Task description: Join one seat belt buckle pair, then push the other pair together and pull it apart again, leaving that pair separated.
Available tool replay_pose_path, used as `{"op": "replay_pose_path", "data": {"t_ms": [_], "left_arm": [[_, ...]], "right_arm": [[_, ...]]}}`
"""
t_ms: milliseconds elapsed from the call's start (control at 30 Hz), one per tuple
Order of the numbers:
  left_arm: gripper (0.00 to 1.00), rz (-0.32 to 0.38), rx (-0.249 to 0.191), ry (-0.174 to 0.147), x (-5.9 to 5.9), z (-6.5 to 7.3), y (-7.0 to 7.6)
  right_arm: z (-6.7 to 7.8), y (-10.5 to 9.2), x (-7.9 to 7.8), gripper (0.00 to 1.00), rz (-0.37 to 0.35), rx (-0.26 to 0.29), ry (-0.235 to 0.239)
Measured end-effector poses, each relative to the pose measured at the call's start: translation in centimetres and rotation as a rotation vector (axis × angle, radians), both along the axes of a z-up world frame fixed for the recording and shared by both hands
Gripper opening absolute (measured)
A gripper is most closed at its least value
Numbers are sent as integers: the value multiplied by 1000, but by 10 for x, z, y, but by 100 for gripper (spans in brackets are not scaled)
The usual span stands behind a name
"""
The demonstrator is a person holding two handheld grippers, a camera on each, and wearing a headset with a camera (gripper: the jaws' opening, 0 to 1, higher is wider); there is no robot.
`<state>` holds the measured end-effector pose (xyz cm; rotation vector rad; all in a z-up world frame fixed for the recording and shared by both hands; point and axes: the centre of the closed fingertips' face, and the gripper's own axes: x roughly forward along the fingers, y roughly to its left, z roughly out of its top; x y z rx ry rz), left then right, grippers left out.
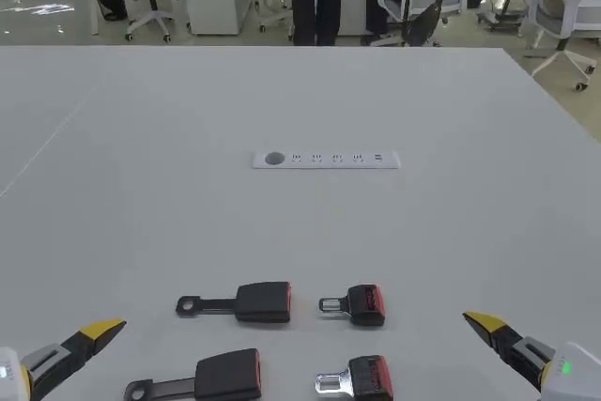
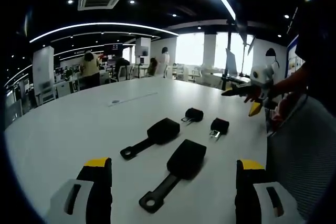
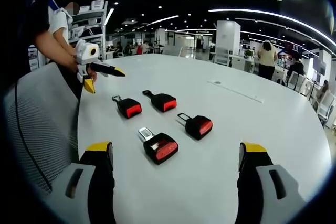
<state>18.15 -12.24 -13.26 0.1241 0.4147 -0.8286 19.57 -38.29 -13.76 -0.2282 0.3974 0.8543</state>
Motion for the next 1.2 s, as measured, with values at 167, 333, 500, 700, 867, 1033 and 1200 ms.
{"op": "replay_pose_path", "data": {"t_ms": [167, 333, 500, 700, 867, 1033, 1200], "left_arm": [[100, -5, 9, -1, 0, 0, 0], [100, -7, 13, -2, 0, 1, -1], [100, -8, 15, -7, 0, 2, 0], [100, -1, 14, -9, 1, 3, 2], [100, 4, 13, -10, 2, 4, 2], [100, 4, 16, -7, 3, 4, 1], [100, 1, 18, -4, 4, 4, -1]], "right_arm": [[-1, -3, 1, 100, -9, -2, 3], [-1, -5, 3, 100, -15, -4, 3], [-2, -6, 3, 100, -20, -10, 5], [-2, -6, 3, 100, -19, -12, 6], [0, -6, 3, 100, -20, -15, 5], [-1, -8, 5, 100, -23, -17, 5], [-1, -8, 5, 100, -20, -19, 7]]}}
